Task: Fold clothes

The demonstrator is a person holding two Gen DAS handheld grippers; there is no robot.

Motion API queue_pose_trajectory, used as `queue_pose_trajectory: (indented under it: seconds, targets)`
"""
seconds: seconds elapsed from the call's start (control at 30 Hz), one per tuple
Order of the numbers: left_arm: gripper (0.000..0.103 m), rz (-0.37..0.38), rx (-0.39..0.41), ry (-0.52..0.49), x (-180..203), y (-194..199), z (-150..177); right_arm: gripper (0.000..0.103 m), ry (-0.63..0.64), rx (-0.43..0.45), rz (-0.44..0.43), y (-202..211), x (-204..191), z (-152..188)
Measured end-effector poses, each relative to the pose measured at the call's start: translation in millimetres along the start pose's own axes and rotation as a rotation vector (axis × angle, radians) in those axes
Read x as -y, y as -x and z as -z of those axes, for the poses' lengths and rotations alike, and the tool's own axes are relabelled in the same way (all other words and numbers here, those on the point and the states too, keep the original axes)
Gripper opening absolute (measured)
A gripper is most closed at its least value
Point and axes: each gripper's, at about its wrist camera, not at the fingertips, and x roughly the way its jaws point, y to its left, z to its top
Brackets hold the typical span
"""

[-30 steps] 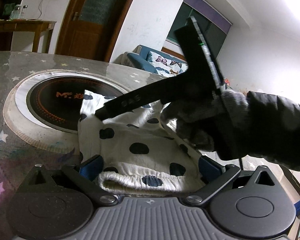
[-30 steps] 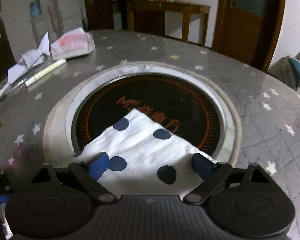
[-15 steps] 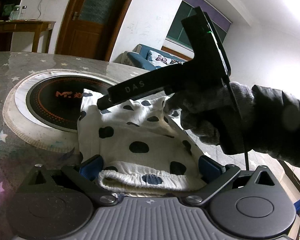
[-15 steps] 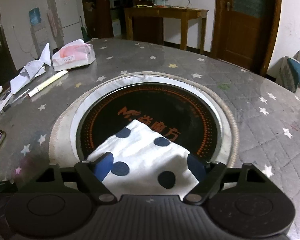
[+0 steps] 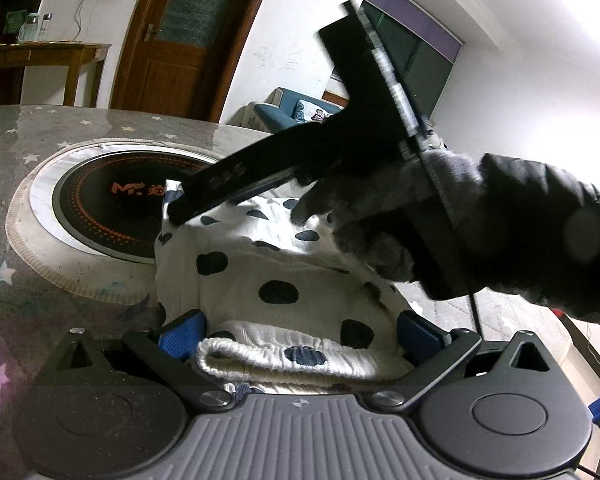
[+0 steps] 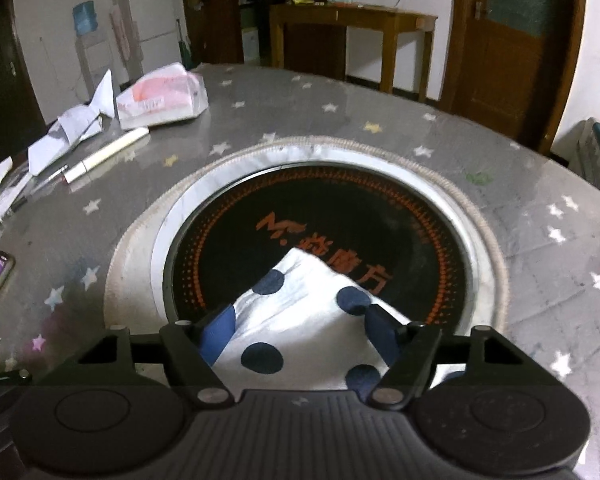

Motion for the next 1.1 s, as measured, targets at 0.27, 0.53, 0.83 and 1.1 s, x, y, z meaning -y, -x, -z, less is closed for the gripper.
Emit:
queue_pose_trajectory:
  seconds: [0.27, 0.53, 0.83, 1.1]
  targets:
    - [0.103, 0.002, 0.000, 0.001, -2.2, -0.1, -1.2, 0.073, -0.094, 0.006, 0.090, 27.7, 30.5, 23.5]
    - [0.103, -0.010, -0.002, -0.010, -0.9, -0.9, -0.1, 0.072, -0.136, 0.006, 0.103, 28.8, 44.2, 42.5]
    - [0.103, -0.025, -0.004, -0.020, 0.1, -2.3, 0.6, 0.072, -0.184, 0.046, 0.120, 39.8, 58.2, 48.0]
    - [0.103, -0.049, -0.006, -0.028, 0.4, -2.3, 2.2, 0.072, -0.193, 0.088, 0.113, 44.9, 58.8, 50.2]
